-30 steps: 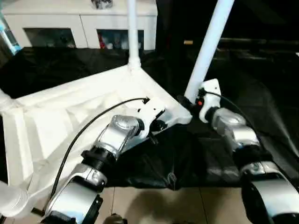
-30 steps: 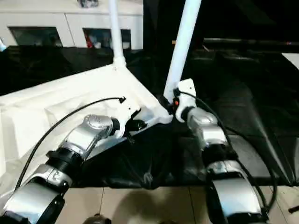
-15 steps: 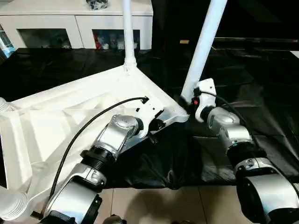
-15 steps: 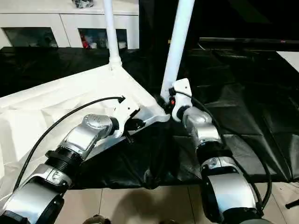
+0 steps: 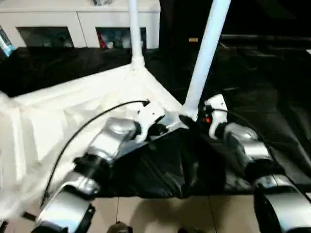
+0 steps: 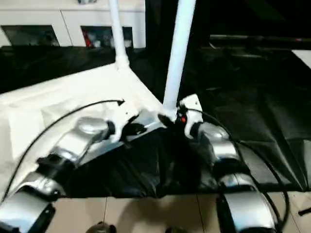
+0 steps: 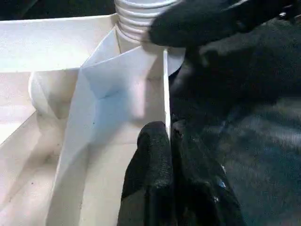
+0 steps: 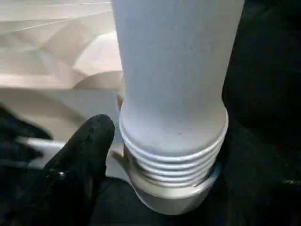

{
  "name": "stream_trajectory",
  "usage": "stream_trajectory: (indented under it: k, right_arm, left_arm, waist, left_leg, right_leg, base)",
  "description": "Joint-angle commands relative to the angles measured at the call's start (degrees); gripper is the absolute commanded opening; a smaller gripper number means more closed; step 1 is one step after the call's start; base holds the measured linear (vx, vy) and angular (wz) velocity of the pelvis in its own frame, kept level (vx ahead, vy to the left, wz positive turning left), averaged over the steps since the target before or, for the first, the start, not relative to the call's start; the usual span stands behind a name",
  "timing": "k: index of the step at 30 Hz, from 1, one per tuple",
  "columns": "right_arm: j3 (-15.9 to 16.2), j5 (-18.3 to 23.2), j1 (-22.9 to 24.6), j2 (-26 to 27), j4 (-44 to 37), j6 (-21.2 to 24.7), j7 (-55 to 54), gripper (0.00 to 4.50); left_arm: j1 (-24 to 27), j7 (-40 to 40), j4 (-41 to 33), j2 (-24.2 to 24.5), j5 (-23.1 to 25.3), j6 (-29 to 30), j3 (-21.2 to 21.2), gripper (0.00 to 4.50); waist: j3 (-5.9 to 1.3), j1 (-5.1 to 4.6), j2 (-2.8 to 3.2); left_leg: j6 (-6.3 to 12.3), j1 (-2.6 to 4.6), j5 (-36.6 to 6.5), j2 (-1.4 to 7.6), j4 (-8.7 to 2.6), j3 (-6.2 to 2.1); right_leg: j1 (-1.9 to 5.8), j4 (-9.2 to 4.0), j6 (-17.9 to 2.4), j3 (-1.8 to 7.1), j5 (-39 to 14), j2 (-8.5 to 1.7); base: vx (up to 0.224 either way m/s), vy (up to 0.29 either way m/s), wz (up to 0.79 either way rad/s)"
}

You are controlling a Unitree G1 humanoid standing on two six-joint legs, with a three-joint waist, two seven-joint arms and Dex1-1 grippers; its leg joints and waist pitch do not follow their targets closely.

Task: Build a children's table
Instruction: Insert table leg to table base

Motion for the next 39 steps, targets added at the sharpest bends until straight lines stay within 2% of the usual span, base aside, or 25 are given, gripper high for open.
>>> stream_trajectory:
  k: [1,3,5,12,14,17,22,23,30,34,38,39]
  right_arm:
    - [2.2,0.1,1.4,-0.7,-3.0,0.9,4.3,3.73]
    - [3.1,-0.1,2.8,-2.2,-5.4,1.0,7.0,3.73]
    - [4.2,-0.4,5.3,-4.6,-9.4,1.0,11.2,3.73]
    - [5.4,-0.6,8.2,-7.4,-14.7,1.2,15.6,3.73]
    - [5.9,-0.3,9.0,-8.2,-16.4,1.7,17.0,3.73]
    - [6.3,0.6,10.5,-9.2,-19.4,3.3,19.7,3.73]
    - [7.1,0.7,11.5,-10.2,-21.3,4.4,21.9,3.59]
    - [7.2,0.7,11.7,-10.4,-21.6,4.6,22.3,3.31]
    - [7.6,2.0,13.1,-11.1,-24.8,7.0,25.0,2.80]
    - [8.2,2.9,14.0,-11.6,-27.0,9.1,26.7,2.75]
    - [8.3,2.9,14.5,-10.9,-27.3,9.7,26.2,2.73]
    - [7.8,2.3,14.3,-9.5,-26.5,10.2,23.3,2.73]
  left_arm:
    - [-0.8,-2.1,-3.9,0.0,-1.6,-3.1,0.0,0.00]
    - [-0.3,-4.4,-4.1,0.7,-1.9,-4.5,-0.5,0.00]
    - [0.5,-8.4,-4.9,1.9,-2.7,-6.3,-1.3,0.00]
    - [2.0,-16.2,-7.3,3.9,-4.8,-7.1,-2.8,0.00]
    - [2.1,-17.7,-7.2,4.5,-4.6,-7.7,-3.2,0.00]
    - [2.3,-20.2,-7.6,5.5,-4.8,-8.2,-3.6,0.00]
    - [2.4,-21.5,-7.8,6.3,-4.7,-8.3,-4.0,0.00]
    - [2.4,-21.8,-7.8,6.4,-4.8,-8.2,-4.1,0.00]
    - [3.1,-24.8,-8.6,7.3,-5.3,-7.5,-4.6,0.00]
    - [3.7,-26.3,-9.2,7.8,-5.5,-6.8,-4.7,0.00]
    - [3.7,-24.5,-8.8,7.0,-5.5,-6.0,-4.2,0.00]
    - [3.1,-21.4,-7.6,5.7,-4.9,-5.5,-3.4,0.00]
  waist:
    - [-5.33,0.34,-0.28]
    - [-5.19,0.62,-0.27]
    - [-5.20,0.96,-0.32]
    - [-4.99,1.51,-0.31]
    - [-5.00,1.80,-0.25]
    - [-5.04,2.24,-0.38]
    - [-5.25,2.44,-0.40]
    - [-5.23,2.44,-0.38]
    - [-5.21,2.58,-0.48]
    - [-5.21,2.59,-0.48]
    - [-5.11,2.62,-0.45]
    - [-5.07,2.53,-0.35]
  left_leg:
    - [6.16,0.45,-6.0,1.96,-3.19,0.04]
    - [6.95,0.49,-6.2,1.98,-3.11,0.16]
    - [6.74,0.54,-6.8,2.02,-3.08,0.24]
    - [5.19,1.00,-9.7,2.30,-3.32,0.53]
    - [4.96,1.20,-9.9,2.46,-3.33,0.70]
    - [4.95,1.08,-9.5,2.42,-3.35,0.73]
    - [5.41,0.89,-7.8,2.37,-3.11,0.76]
    - [5.38,0.88,-7.8,2.33,-3.08,0.78]
    - [4.99,0.82,-8.4,2.34,-3.08,0.73]
    - [5.13,0.77,-8.1,2.33,-3.07,0.72]
    - [4.45,0.94,-9.5,2.31,-3.12,0.72]
    - [4.15,0.94,-9.9,2.33,-3.14,0.72]
  right_leg:
    - [4.40,-3.30,-14.6,2.97,-3.2,-3.86]
    - [4.27,-3.44,-14.7,2.95,-3.4,-3.86]
    - [4.33,-3.51,-14.2,3.01,-4.8,-3.89]
    - [3.83,-4.00,-13.2,3.09,-10.0,-3.97]
    - [3.68,-4.02,-12.9,3.12,-10.5,-3.94]
    - [3.82,-3.85,-12.2,3.09,-10.1,-3.83]
    - [3.84,-3.49,-12.5,3.09,-8.0,-3.95]
    - [3.82,-3.58,-12.5,3.07,-8.3,-3.98]
    - [3.89,-3.67,-11.9,3.05,-10.0,-4.02]
    - [3.86,-3.60,-11.8,3.03,-9.7,-3.95]
    - [3.76,-3.97,-11.4,3.02,-12.4,-4.05]
    - [3.67,-3.95,-11.3,3.03,-12.9,-4.01]
  base:
    - [0.000,0.000,0.00]
    - [0.000,0.000,0.00]
    - [0.000,0.000,0.00]
    - [0.000,0.000,0.00]
    - [0.000,0.000,0.00]
    - [0.000,0.000,0.00]
    - [0.000,0.000,0.00]
    - [0.000,0.000,0.00]
    - [0.000,0.000,0.00]
    - [0.000,0.000,0.00]
    - [0.000,0.000,0.00]
    - [0.000,0.000,0.00]
